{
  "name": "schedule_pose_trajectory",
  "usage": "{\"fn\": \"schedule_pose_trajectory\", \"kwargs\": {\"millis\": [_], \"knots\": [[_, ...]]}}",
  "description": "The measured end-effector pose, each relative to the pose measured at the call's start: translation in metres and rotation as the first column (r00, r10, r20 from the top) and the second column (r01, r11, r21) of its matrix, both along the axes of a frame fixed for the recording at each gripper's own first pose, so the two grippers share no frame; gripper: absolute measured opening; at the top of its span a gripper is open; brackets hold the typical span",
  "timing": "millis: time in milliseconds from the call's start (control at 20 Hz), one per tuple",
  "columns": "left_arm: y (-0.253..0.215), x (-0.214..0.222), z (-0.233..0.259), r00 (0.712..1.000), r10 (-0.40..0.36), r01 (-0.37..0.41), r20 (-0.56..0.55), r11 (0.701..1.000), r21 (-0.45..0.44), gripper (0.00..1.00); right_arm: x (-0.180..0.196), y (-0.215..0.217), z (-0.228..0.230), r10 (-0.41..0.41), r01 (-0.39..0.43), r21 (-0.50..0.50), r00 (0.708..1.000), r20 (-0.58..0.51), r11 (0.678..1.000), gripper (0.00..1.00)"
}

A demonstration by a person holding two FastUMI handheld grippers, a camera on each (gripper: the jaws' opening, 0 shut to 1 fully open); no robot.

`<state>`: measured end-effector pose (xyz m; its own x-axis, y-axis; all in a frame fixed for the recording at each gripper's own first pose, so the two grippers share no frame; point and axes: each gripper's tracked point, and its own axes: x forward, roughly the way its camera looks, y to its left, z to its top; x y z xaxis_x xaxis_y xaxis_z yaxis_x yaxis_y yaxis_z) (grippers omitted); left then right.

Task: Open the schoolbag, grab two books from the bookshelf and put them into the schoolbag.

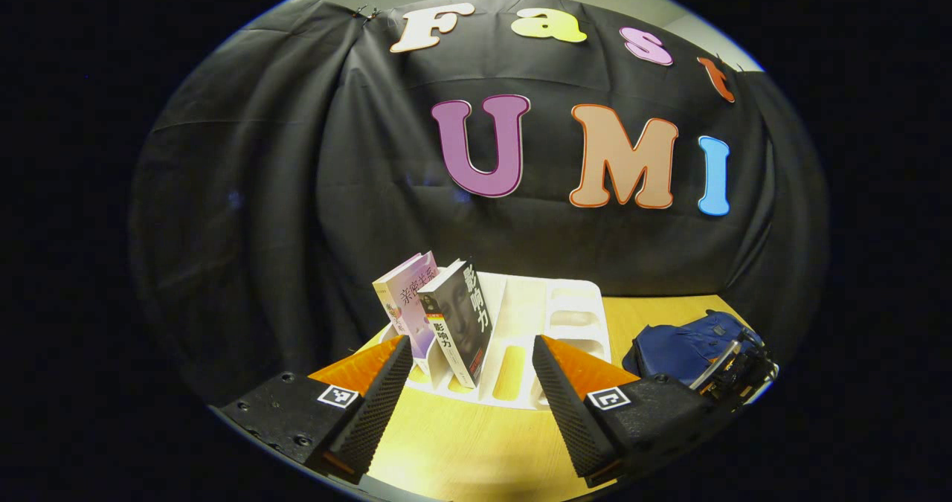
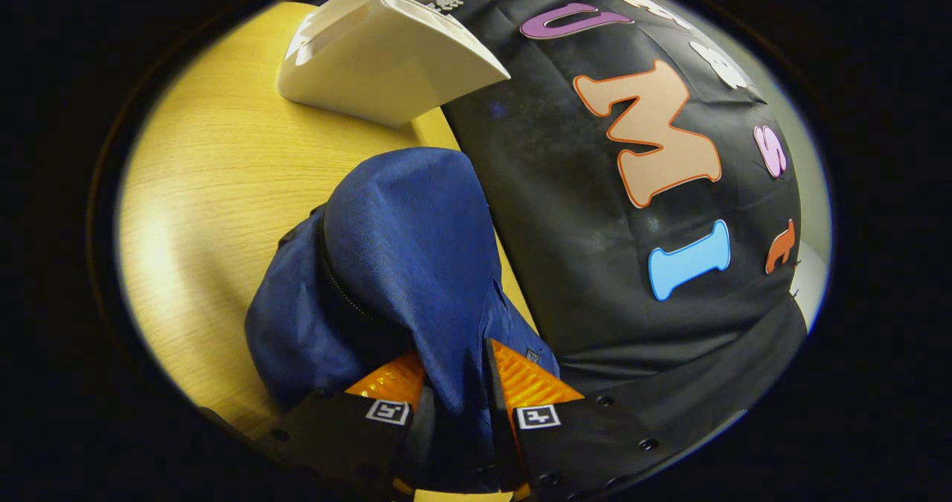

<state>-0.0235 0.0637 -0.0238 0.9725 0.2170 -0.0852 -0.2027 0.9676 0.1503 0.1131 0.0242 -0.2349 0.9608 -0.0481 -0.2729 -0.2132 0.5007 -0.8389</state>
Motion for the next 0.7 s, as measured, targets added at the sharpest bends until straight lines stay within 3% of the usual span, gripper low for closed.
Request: {"fn": "schedule_pose_trajectory", "kwargs": {"millis": [100,150,250,500,550,700], "knots": [[0.002,0.000,0.000,1.000,0.003,-0.003,0.002,1.000,-0.005,0.95,0.000,0.000,0.004,-0.005,0.005,0.006,1.000,0.016,1.000,0.12],[0.003,0.000,0.000,1.000,0.009,-0.009,0.000,1.000,-0.004,0.95,0.000,-0.001,0.003,-0.021,0.021,0.023,1.000,0.006,1.000,0.07],[0.007,0.001,-0.001,1.000,0.013,-0.013,-0.001,1.000,-0.015,0.95,0.003,-0.001,-0.006,-0.035,0.038,0.072,0.998,-0.048,0.997,0.01],[0.013,0.006,-0.001,1.000,0.011,-0.011,0.000,0.998,-0.065,0.95,0.005,-0.003,-0.006,-0.042,0.047,0.086,0.997,-0.064,0.995,0.06],[0.015,0.007,-0.003,1.000,0.010,-0.011,-0.001,0.997,-0.076,0.95,0.004,-0.004,-0.005,-0.042,0.048,0.096,0.997,-0.062,0.994,0.01],[0.027,0.014,-0.003,1.000,0.023,-0.024,-0.013,0.997,-0.075,0.95,0.005,-0.007,0.006,-0.055,0.060,0.136,0.998,-0.044,0.989,0.01]]}}
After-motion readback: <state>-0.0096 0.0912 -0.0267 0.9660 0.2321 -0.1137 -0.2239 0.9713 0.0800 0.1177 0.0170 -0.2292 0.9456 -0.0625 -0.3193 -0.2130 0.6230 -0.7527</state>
